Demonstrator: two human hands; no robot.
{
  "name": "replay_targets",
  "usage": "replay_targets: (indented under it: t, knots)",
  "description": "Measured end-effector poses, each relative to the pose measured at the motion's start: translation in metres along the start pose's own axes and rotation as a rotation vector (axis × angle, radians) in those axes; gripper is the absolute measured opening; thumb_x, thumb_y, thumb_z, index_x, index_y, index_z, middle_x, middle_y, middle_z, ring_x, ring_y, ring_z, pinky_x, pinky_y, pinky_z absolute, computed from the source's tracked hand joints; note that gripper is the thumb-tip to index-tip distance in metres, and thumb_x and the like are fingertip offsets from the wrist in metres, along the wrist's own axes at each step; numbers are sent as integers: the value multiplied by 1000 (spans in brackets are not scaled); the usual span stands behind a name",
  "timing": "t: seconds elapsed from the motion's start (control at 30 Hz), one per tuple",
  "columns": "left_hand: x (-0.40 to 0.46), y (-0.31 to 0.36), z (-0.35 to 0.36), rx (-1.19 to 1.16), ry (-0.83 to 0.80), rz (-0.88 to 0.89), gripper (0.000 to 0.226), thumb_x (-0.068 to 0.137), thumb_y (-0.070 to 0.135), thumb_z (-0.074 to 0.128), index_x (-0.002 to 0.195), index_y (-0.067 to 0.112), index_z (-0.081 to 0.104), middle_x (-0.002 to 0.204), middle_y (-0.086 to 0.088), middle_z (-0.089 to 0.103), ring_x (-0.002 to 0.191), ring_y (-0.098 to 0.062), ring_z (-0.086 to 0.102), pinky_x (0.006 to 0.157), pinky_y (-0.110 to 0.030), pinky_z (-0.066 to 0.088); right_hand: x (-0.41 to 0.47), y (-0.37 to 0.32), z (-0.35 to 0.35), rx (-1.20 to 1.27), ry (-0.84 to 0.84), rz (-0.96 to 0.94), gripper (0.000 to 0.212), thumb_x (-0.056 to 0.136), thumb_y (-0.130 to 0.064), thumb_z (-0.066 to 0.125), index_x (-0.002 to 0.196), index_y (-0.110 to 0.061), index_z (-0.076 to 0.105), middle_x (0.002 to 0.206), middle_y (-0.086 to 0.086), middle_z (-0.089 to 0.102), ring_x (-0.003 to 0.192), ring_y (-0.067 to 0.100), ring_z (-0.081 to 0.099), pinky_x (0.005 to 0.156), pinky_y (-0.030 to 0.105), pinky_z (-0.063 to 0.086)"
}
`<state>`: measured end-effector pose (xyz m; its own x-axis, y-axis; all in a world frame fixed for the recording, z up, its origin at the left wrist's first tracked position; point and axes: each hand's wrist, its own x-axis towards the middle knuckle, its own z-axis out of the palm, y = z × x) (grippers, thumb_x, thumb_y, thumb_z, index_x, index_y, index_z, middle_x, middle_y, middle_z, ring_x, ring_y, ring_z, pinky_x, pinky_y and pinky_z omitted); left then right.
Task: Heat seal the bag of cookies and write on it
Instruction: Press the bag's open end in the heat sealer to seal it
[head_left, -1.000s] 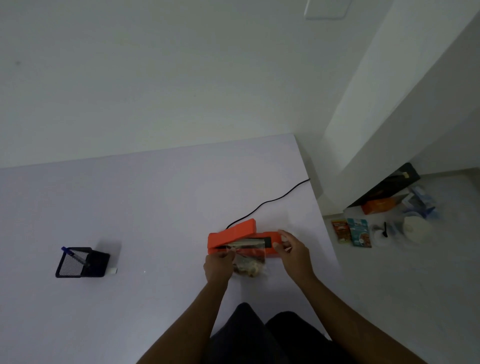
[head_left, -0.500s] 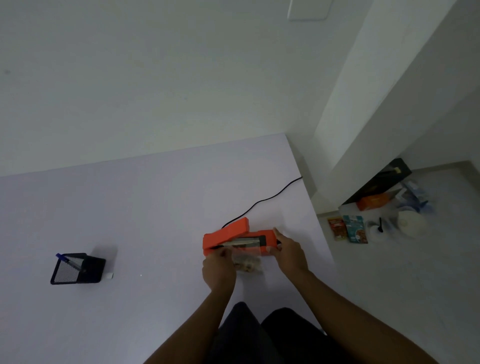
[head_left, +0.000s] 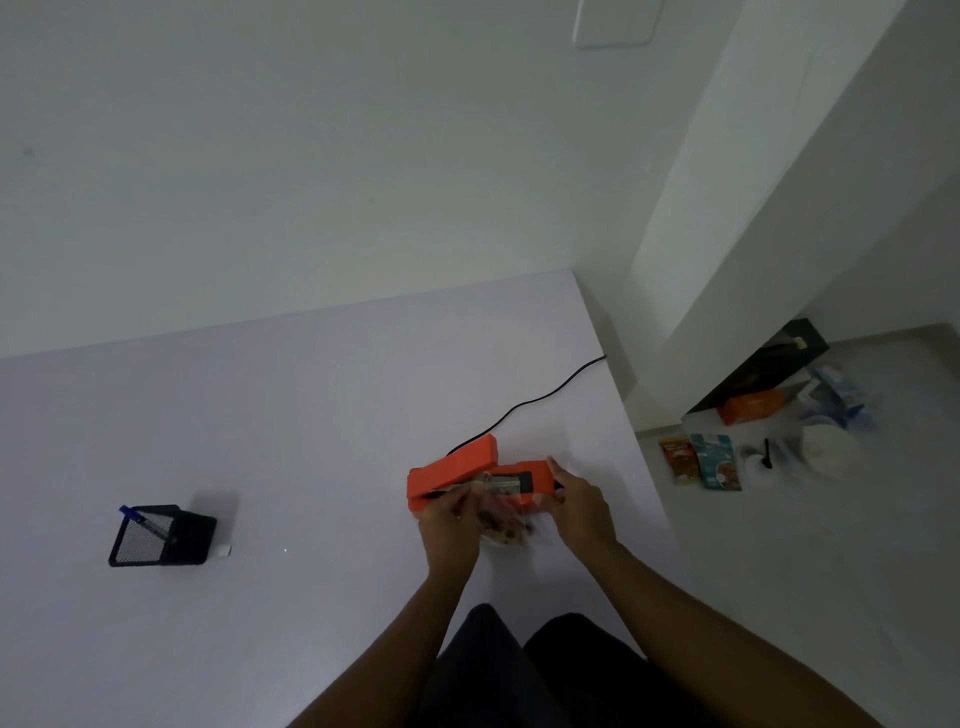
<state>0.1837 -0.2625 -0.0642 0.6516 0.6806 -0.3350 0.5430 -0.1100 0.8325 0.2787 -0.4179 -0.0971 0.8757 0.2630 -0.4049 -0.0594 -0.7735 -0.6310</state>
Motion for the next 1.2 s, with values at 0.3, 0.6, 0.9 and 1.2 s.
replay_targets:
  t: [0.3,0.6,0.9,1.2]
  knots:
    - [-19,11,-19,-303,-223,-8,18,96,22,61,102,15,76,94,4,77,88,-9,70,82,-24,55,-5,-1,-2,7,-6,-8,65,95,-22,65,153,-26,36,127,9,67,109,25,66,92,34,54]
    - [-37,8,-56,-270,-239,11,19,99,11,55,97,1,71,82,-11,73,69,-10,70,61,-14,54,-52,5,18,270,-17,-123,33,89,0,65,105,-29,65,97,-2,70,78,15,65,70,26,55]
    - [-43,-25,-119,-278,-113,-27,23,100,14,52,88,7,71,79,-6,74,74,-21,70,62,-23,51,-77,-43,61,222,-493,-234,28,85,-19,76,103,-39,67,113,-17,66,107,0,61,96,20,49]
    - [-19,-61,-206,-276,-16,-31,16,97,23,61,94,12,73,80,-3,76,70,-16,71,57,-25,51,-103,-105,134,323,-593,-122,9,92,-17,71,88,-19,79,84,-3,78,80,6,71,78,21,54]
